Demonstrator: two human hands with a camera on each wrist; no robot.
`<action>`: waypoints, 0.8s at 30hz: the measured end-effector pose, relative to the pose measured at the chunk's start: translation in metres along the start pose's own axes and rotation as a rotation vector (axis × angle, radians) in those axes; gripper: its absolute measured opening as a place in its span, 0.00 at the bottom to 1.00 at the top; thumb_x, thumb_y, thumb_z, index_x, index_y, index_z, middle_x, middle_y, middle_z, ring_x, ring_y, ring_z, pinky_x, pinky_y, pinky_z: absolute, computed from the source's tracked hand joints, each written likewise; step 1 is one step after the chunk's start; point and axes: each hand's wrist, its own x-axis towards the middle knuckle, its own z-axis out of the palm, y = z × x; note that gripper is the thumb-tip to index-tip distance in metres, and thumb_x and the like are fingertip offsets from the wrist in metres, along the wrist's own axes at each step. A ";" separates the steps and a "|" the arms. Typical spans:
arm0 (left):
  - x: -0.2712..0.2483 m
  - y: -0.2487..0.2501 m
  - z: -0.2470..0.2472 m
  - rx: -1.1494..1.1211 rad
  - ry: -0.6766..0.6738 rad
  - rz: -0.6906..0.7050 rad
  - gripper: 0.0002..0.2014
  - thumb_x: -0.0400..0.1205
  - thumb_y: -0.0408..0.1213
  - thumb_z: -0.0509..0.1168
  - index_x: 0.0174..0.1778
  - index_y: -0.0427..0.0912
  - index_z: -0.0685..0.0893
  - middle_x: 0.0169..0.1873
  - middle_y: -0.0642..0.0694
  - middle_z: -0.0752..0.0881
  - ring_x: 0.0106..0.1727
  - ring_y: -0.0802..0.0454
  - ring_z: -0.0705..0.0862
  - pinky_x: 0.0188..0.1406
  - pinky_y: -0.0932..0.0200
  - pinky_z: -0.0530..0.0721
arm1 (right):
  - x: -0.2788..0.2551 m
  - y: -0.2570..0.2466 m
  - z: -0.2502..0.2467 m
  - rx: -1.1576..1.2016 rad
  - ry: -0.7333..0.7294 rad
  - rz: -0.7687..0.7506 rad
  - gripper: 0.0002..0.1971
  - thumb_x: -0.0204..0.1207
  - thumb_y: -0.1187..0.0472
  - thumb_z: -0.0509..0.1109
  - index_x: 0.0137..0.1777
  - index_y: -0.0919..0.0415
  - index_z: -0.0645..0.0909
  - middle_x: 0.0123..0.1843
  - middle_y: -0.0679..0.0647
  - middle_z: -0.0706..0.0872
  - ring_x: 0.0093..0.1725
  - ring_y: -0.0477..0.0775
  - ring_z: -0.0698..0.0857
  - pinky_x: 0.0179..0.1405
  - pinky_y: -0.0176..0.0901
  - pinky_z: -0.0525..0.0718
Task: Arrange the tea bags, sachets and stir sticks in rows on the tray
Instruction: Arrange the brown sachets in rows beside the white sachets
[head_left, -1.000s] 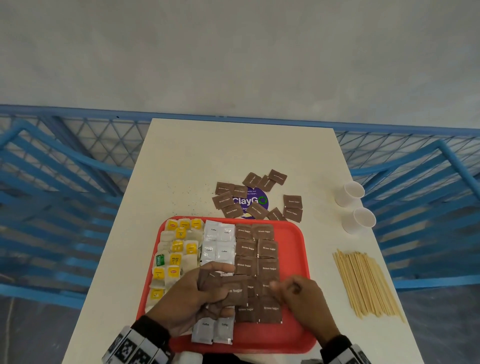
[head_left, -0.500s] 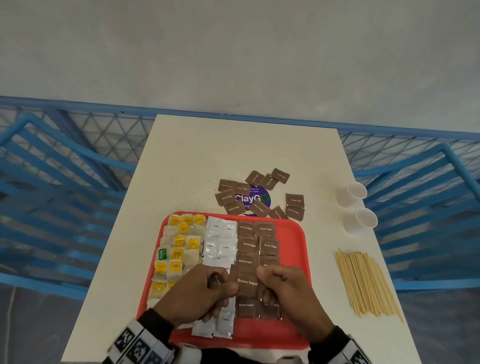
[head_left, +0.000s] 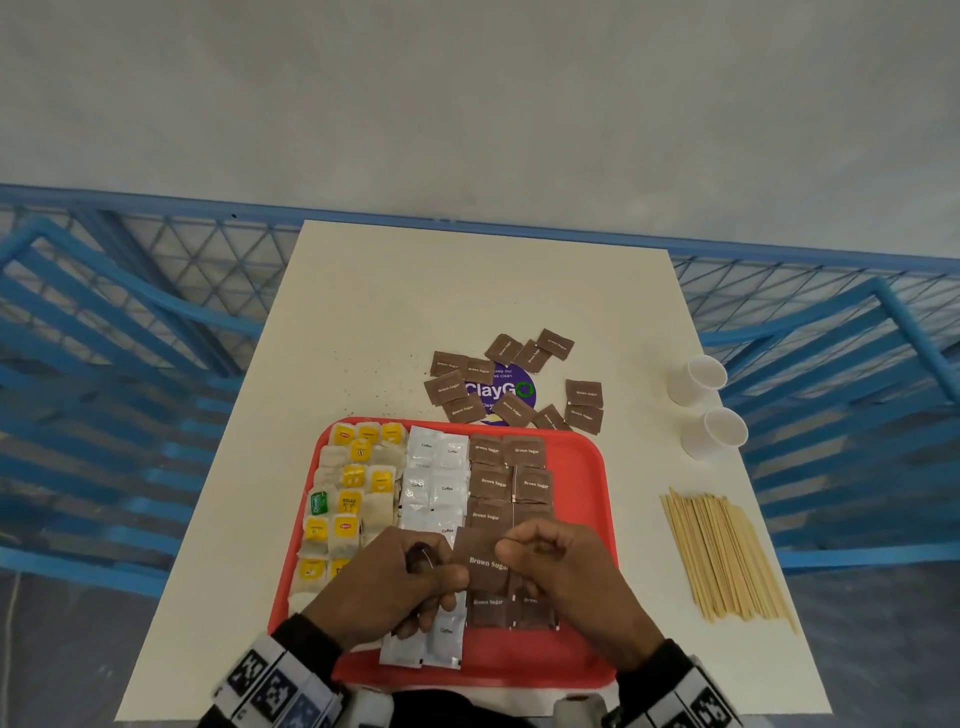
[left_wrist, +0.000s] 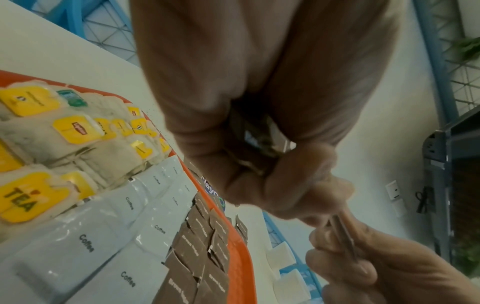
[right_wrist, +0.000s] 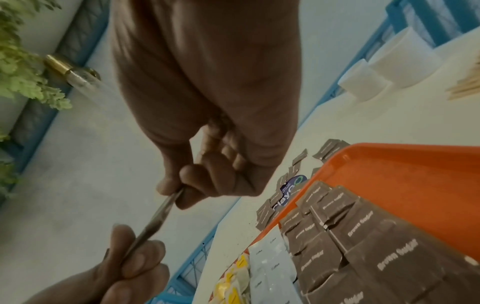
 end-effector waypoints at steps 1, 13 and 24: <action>0.001 -0.002 0.000 0.013 -0.003 -0.008 0.11 0.84 0.35 0.69 0.37 0.37 0.83 0.21 0.48 0.85 0.16 0.59 0.77 0.16 0.64 0.72 | 0.002 0.001 -0.002 -0.034 0.014 -0.012 0.06 0.72 0.60 0.80 0.43 0.63 0.90 0.33 0.55 0.88 0.30 0.46 0.81 0.32 0.35 0.79; -0.006 -0.047 -0.023 -0.166 0.272 -0.208 0.13 0.83 0.42 0.70 0.42 0.33 0.85 0.32 0.40 0.90 0.31 0.43 0.83 0.26 0.58 0.79 | 0.018 0.104 -0.016 -0.616 -0.145 0.103 0.15 0.74 0.73 0.72 0.34 0.50 0.81 0.26 0.44 0.85 0.24 0.37 0.82 0.28 0.34 0.81; -0.002 -0.040 -0.020 -0.529 0.192 -0.260 0.14 0.84 0.40 0.67 0.55 0.30 0.85 0.47 0.33 0.90 0.42 0.41 0.88 0.33 0.53 0.87 | 0.025 0.114 0.002 -0.801 -0.013 0.152 0.17 0.61 0.58 0.81 0.30 0.49 0.72 0.34 0.47 0.86 0.34 0.41 0.82 0.32 0.34 0.77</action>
